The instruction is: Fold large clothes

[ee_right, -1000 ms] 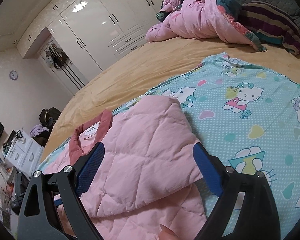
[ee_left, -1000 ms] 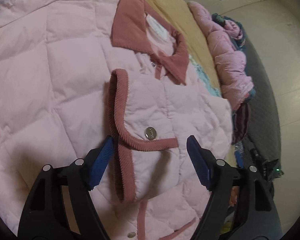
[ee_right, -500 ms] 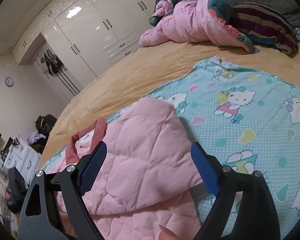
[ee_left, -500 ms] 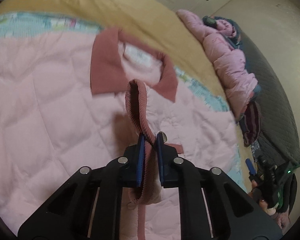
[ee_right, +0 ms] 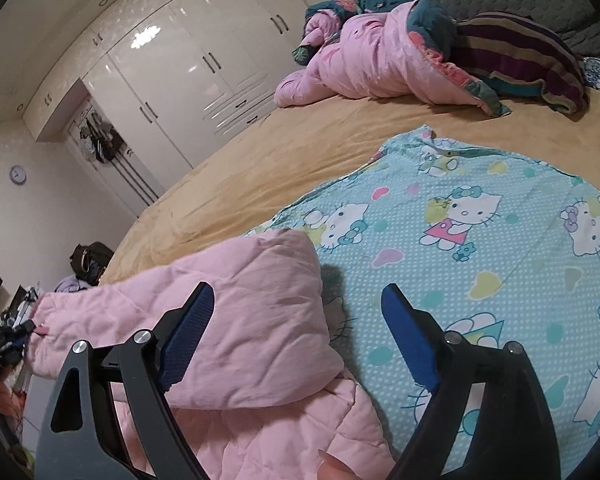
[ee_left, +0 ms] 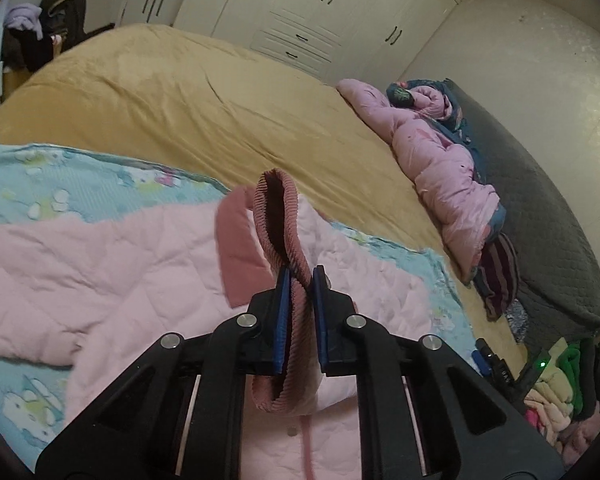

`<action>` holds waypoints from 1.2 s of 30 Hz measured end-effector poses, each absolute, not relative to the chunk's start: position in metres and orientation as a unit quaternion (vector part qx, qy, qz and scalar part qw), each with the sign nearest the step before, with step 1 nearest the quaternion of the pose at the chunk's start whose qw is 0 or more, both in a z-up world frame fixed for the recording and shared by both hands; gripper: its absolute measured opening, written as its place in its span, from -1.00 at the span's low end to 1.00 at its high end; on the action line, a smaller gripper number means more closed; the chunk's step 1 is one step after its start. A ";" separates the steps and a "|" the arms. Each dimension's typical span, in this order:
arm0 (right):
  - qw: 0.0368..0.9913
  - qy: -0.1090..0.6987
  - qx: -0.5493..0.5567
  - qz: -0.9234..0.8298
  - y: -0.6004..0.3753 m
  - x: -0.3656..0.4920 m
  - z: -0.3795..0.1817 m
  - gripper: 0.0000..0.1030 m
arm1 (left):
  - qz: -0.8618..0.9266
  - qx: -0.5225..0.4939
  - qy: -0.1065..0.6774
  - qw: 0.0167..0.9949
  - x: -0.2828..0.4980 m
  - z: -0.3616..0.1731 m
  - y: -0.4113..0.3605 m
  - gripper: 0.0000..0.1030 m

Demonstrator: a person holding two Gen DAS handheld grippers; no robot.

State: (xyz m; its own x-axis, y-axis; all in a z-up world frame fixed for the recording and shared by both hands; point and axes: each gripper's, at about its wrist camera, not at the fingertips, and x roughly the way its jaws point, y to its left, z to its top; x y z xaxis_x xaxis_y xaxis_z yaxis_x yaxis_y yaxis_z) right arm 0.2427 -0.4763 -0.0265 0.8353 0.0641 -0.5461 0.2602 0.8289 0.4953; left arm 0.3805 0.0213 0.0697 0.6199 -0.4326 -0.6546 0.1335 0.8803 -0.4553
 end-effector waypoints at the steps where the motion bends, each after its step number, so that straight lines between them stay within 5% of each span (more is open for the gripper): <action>1: 0.914 0.285 0.285 -0.052 -0.474 0.244 -0.028 0.64 | -0.152 -0.186 0.412 0.879 0.381 0.062 0.025 -0.91; 10: 0.916 0.335 0.218 0.017 -0.428 0.287 -0.032 0.38 | -0.093 -0.193 0.457 0.864 0.383 -0.032 0.064 -0.91; 19: 0.906 0.373 0.188 0.068 -0.397 0.350 -0.039 0.11 | -0.090 -0.173 0.449 0.872 0.385 -0.051 0.079 -0.91; 25: 0.871 0.465 0.151 0.048 -0.383 0.392 -0.104 0.03 | -0.091 -0.172 0.448 0.872 0.387 -0.060 0.078 -0.91; 36: 0.868 0.480 0.120 0.030 -0.369 0.403 -0.130 0.04 | -0.084 -0.172 0.468 0.863 0.399 -0.088 0.077 -0.90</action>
